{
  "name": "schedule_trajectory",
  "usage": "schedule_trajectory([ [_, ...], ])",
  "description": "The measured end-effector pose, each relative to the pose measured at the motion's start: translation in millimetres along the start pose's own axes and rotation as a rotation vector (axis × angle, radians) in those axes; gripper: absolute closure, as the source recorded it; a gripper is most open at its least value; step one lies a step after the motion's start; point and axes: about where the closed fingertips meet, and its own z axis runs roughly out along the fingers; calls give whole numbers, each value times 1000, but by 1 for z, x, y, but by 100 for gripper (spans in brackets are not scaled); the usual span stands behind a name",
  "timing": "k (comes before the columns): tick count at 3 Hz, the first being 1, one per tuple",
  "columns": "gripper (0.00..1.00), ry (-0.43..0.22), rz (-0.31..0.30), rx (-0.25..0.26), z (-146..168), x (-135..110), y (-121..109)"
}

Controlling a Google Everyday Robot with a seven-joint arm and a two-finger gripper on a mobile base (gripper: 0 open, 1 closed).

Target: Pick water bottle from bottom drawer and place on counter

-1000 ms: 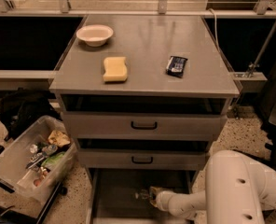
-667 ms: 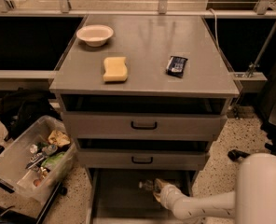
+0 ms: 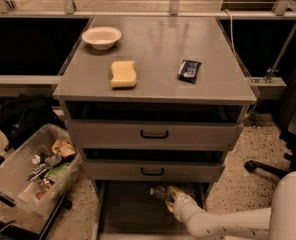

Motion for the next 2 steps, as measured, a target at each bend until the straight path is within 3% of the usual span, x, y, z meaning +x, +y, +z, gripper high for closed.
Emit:
schedule_trajectory([
  [1, 100, -3, -22, 27, -32, -12, -23],
  [2, 100, 13, -35, 147, -103, -23, -82],
])
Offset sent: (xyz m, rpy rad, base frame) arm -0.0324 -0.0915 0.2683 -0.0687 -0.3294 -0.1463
